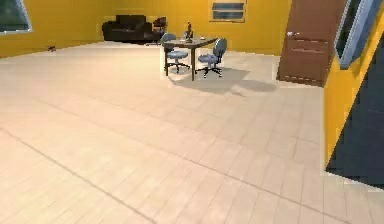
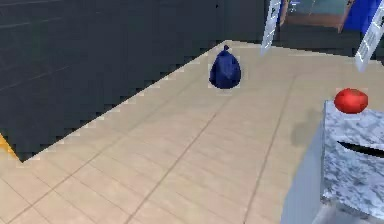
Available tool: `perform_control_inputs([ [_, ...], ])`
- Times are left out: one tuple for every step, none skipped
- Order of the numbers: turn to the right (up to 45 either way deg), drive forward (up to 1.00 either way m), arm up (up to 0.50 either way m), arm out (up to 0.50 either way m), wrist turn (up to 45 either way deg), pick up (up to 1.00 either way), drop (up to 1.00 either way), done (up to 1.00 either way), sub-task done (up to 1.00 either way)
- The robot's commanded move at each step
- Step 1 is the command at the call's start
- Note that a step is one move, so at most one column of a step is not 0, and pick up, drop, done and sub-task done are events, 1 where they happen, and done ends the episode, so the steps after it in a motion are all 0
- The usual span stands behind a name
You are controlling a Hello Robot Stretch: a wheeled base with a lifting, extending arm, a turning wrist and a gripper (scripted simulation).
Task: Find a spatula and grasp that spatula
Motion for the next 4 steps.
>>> perform_control_inputs([
  [45.0,0.00,0.00,0.00,0.0,0.00,0.00,0.00,0.00],
  [18.0,0.00,0.00,0.00,0.0,0.00,0.00,0.00,0.00],
  [0.0,0.05,0.00,0.00,0.0,0.00,0.00,0.00,0.00],
  [-45.0,0.00,0.00,0.00,0.0,0.00,0.00,0.00,0.00],
])
